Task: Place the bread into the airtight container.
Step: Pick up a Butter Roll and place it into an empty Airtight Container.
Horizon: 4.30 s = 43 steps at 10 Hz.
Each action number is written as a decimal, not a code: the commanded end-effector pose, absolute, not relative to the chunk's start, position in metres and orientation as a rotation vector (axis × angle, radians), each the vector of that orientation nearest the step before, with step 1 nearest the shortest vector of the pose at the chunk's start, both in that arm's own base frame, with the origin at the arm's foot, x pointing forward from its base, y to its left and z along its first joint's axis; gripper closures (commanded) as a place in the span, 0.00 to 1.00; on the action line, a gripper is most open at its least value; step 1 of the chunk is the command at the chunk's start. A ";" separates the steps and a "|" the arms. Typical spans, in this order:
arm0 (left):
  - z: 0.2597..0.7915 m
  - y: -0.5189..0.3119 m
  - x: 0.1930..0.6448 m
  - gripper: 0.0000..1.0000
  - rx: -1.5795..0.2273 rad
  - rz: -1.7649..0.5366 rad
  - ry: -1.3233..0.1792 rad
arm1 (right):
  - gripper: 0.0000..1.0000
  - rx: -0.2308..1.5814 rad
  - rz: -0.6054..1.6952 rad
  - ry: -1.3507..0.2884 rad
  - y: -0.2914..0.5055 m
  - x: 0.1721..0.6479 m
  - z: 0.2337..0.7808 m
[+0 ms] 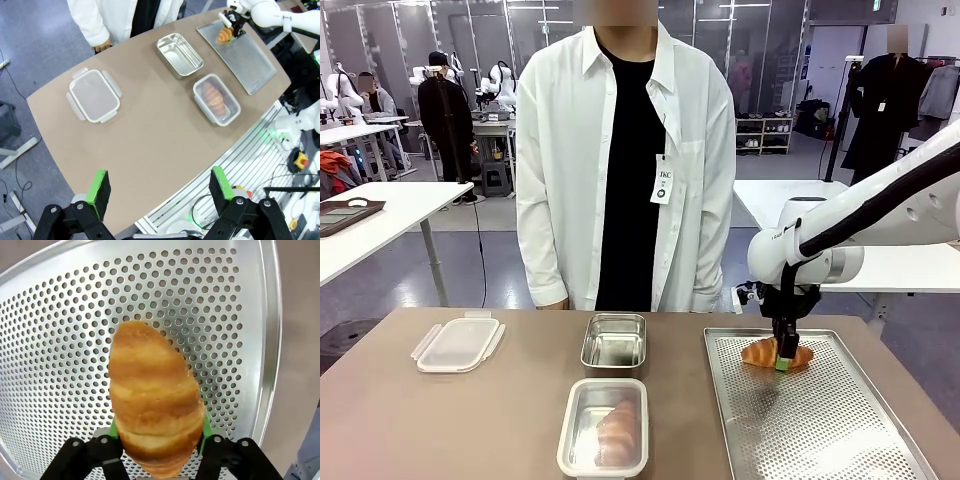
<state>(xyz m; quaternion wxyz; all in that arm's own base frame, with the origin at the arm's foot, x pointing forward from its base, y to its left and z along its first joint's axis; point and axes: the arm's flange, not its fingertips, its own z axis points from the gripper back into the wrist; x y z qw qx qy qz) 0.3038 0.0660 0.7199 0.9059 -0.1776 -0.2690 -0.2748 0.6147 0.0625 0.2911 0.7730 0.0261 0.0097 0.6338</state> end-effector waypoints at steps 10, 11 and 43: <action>0.720 0.066 0.303 0.00 -0.370 -0.584 -0.556 | 0.68 0.135 1.314 0.022 0.137 0.556 0.430; 0.720 0.066 0.303 0.00 -0.370 -0.584 -0.556 | 0.68 0.123 1.316 0.005 0.162 0.553 0.433; 0.720 0.066 0.303 0.00 -0.370 -0.584 -0.556 | 0.67 0.138 0.143 -0.144 0.388 0.560 0.363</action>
